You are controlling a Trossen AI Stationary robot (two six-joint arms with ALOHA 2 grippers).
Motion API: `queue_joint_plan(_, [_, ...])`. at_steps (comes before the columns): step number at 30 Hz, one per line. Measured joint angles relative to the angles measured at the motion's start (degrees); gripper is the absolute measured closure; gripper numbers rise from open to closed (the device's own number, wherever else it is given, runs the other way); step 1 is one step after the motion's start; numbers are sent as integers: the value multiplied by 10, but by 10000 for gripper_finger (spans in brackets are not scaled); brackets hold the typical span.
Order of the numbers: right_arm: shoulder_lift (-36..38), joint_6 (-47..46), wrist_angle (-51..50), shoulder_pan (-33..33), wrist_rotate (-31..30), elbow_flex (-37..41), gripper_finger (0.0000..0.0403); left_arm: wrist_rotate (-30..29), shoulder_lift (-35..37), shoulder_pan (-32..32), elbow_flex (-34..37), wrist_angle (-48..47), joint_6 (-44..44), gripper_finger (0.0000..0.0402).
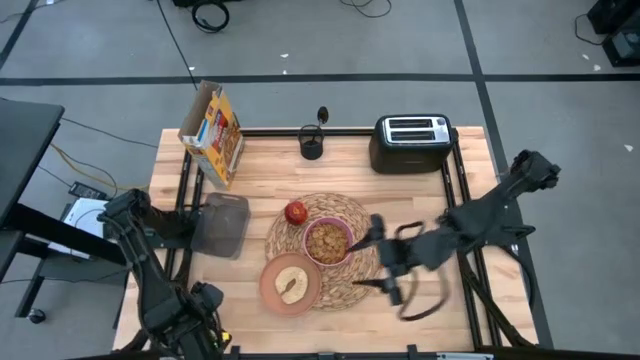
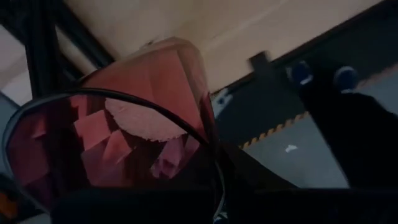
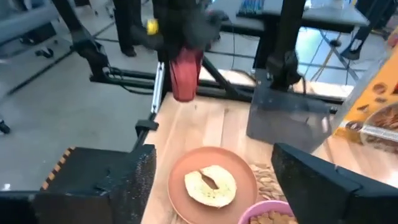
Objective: Arrange a breakfast setting
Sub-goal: Put the cup on the top right of the table beside the brown placemat
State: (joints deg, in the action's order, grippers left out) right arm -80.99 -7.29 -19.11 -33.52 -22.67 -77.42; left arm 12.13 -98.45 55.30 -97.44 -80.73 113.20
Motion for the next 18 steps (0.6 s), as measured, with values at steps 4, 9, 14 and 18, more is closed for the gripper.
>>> queue_joint_plan(4, [-64, 15, 112, 26, 36, 13, 47, -28, 1, -46, -68, -57, -55, 389])
queue_joint_plan(9, [-153, 19, 257, 66, 92, 14, 16, -93, 1, -123, -117, -72, -157, 389])
queue_joint_plan(14, [-211, 24, 317, 104, 109, 13, 6, -125, 1, -194, -137, -69, -259, 389])
queue_joint_plan(18, [-242, 25, 322, 138, 109, 13, 6, -134, 1, -236, -138, -69, -316, 389])
